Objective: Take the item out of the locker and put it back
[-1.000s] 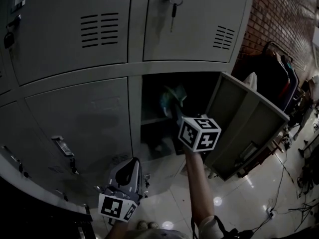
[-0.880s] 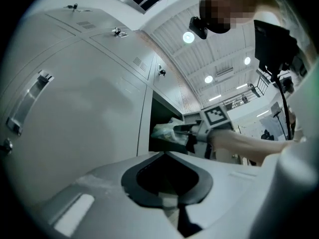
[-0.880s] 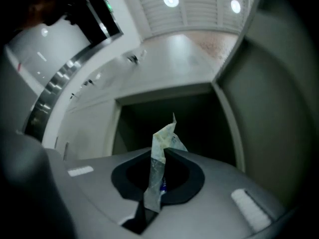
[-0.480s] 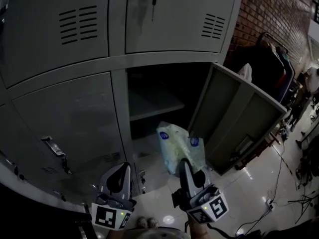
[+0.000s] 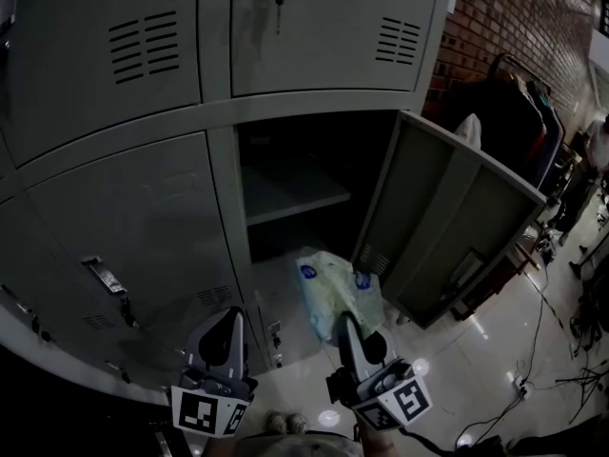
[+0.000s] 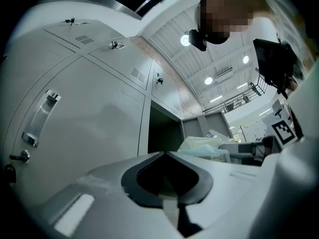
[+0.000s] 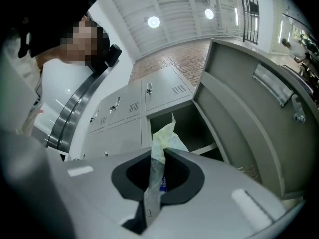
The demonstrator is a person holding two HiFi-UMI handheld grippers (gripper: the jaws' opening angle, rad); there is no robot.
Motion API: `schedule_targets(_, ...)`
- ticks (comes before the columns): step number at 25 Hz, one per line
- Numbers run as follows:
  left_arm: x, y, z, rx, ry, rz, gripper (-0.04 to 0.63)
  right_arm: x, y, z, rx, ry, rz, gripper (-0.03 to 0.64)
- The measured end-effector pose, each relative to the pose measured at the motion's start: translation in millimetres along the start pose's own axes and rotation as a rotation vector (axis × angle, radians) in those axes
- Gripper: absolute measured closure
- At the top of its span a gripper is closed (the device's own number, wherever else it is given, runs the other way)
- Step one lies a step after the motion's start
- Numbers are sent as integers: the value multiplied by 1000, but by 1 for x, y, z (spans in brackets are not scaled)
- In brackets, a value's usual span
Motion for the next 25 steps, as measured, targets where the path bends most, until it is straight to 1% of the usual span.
schedule_targets(5, -1, 2, 1, -8, -3, -1, 589, -3, -6, -8, 15, -21, 4, 603)
schedule_targets(9, -3, 4, 1, -14, -7, 1, 589, -5, -7, -10, 18, -19, -8, 603)
schedule_targets(11, -4, 6, 2, -16, -11, 5, 590, -5, -1, -9, 5, -16, -5, 603)
schedule_targets(13, -2, 7, 3, -16, -10, 9, 590, -3, 10, 3, -15, 6, -24, 603)
schedule_targets(16, 3, 7, 3, -13, 3, 11, 589, 0, 41, 40, -47, 37, -80, 603)
schedule_targets(19, 6, 7, 6, -19, 7, -8, 590, -1, 70, 87, -52, 54, -104, 603)
schedule_targets(21, 8, 7, 9, -28, 10, -28, 589, -6, 73, 126, -6, 65, -112, 603)
schedule_targets(23, 9, 4, 11, -20, 1, -20, 590, -13, 65, 166, 70, 65, -135, 601)
schedule_targets(25, 9, 2, 13, -15, -7, -14, 589, -23, 53, 202, 142, 46, -156, 603)
Point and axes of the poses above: the fingertips, and each gripper's own axes: z forward along the fingers, x to its left, y out of its top, the point moved 3 cm from there along -z, backward along the fingers, and after that the axes turned 9 degrees about -y, right-handed, at the moved point
